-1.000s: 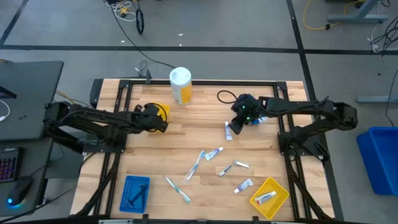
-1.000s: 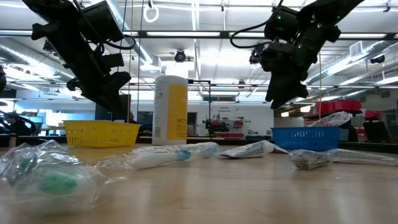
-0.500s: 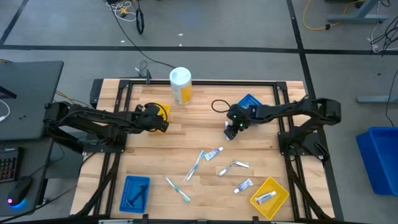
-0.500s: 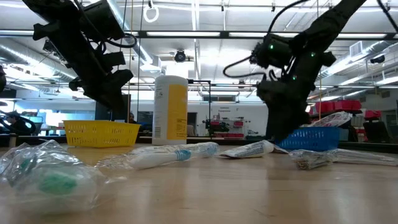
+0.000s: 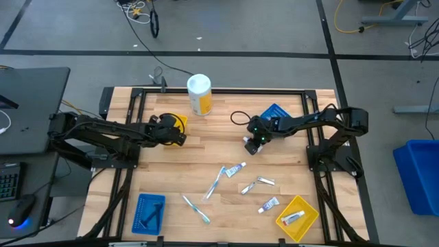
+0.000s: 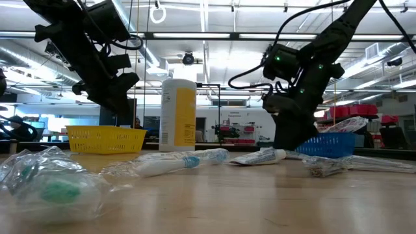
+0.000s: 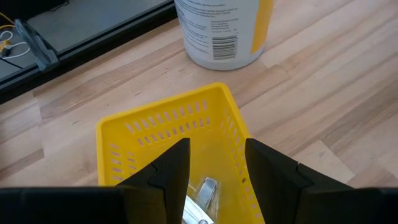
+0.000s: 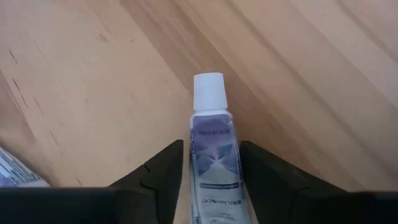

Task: Pick & Place Travel size toiletries
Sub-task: Put the white toothpaste into the bottom yellow bin

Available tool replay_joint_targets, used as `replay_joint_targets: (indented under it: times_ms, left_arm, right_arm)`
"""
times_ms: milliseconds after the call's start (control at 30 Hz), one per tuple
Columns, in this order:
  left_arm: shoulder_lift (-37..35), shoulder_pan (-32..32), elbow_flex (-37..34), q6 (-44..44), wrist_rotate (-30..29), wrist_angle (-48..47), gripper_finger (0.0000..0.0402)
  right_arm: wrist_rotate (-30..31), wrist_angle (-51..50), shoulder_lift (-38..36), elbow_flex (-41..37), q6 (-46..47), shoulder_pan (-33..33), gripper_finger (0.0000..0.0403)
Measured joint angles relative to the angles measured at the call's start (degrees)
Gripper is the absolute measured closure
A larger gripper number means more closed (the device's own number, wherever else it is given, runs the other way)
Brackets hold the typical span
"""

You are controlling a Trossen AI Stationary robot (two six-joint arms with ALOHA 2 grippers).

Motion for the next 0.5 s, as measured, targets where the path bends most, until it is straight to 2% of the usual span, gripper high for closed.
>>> replay_joint_targets:
  times_ms: [233, 500]
  left_arm:
    - [0.0, 0.0, 0.0, 0.0, 0.0, 0.0, 0.024]
    - [0.0, 0.0, 0.0, 0.0, 0.0, 0.0, 0.024]
  right_arm:
    - [0.3, -0.5, 0.0, 0.0, -3.8, 0.0, 0.0285]
    - [-0.4, -0.2, -0.4, -0.1, -6.1, 0.0, 0.0309]
